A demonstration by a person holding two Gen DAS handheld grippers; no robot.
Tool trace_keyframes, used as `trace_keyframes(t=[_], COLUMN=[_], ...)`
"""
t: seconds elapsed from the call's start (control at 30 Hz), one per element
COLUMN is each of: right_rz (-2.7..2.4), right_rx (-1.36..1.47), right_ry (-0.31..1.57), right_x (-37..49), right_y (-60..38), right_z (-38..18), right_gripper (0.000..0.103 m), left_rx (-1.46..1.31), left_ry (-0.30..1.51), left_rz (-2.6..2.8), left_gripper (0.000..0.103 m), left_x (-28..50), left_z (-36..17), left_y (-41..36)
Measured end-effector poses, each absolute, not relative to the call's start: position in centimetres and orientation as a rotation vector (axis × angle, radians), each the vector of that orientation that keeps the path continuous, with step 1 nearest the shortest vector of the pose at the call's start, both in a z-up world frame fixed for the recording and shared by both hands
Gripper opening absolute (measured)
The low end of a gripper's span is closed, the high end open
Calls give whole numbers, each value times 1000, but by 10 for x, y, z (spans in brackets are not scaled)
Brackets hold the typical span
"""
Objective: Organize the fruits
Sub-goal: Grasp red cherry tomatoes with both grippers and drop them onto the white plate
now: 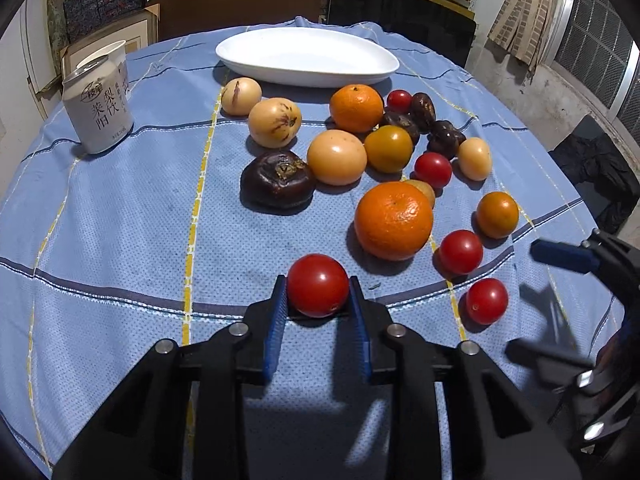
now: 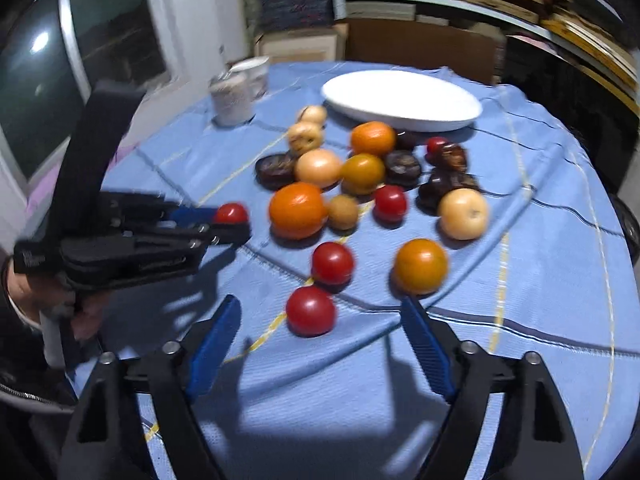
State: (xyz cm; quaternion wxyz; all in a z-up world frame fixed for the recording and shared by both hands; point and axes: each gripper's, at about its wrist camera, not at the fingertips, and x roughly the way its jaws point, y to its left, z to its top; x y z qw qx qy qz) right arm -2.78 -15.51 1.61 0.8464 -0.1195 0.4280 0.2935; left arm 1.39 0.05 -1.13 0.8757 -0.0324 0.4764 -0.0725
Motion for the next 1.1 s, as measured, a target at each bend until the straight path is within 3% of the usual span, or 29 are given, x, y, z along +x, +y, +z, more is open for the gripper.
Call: trace_keyframes(t=[0.23,0.43,0.67,0.87,1.1], right_rz=[640,617,667,705,626], right_rx=[-297,-315,-226,-170,-203], right_ry=[950,978,978,900,807], right_x=[-22,-14,-9,10,107], right_y=[-138,-138,-150,-162,-152], right_z=[4,-5,6,48,90], right_gripper=[47,31,31,31,31], left_rx=[-60,-46,-58,-9,26], left_ry=[998,972,989,935,839], left_rz=[-149,-147,-181,-206,-216], left_gripper=[29,29,28,28,28], left_x=[14,11,11,13,97], left_z=[-11,-10,-4,24,85], left_y=[1,-1,-1,0,1])
